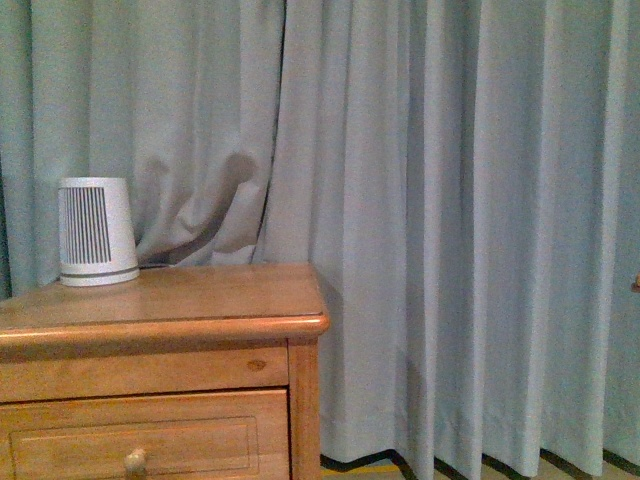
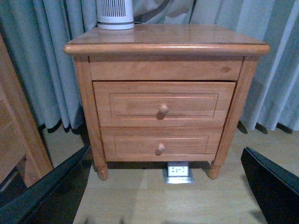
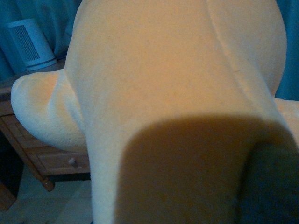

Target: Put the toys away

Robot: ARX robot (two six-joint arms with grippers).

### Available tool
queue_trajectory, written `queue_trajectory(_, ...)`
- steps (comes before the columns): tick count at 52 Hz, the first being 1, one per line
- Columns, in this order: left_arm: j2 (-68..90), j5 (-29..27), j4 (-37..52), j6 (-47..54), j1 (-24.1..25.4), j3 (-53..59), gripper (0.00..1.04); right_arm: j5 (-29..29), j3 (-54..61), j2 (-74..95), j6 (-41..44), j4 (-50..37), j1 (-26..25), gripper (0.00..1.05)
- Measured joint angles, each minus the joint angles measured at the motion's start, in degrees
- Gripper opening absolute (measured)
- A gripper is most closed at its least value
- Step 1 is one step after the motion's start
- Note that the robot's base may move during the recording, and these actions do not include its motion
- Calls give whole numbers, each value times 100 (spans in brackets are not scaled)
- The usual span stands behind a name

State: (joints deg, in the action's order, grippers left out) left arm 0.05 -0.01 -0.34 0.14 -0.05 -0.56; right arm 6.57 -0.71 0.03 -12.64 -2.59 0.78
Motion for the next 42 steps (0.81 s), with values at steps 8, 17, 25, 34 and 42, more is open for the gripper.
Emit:
queue_trajectory(8,0,0,0,-2,0,0,99,0,0,0,0,0,0,22)
queue_trajectory(17,-2,-22,0,-2,9,0,99,50,0,0,2,0,11,22)
queue_trajectory(25,-2,-4,0,-2,9,0,99,13,0,0,2,0,9,22)
queue_trajectory(34,0,2,0,0,4,0,99,-48,0,0,2,0,2,22)
queue_trajectory(42,0,0,0,-2,4,0,99,-31,0,0,2,0,2,22)
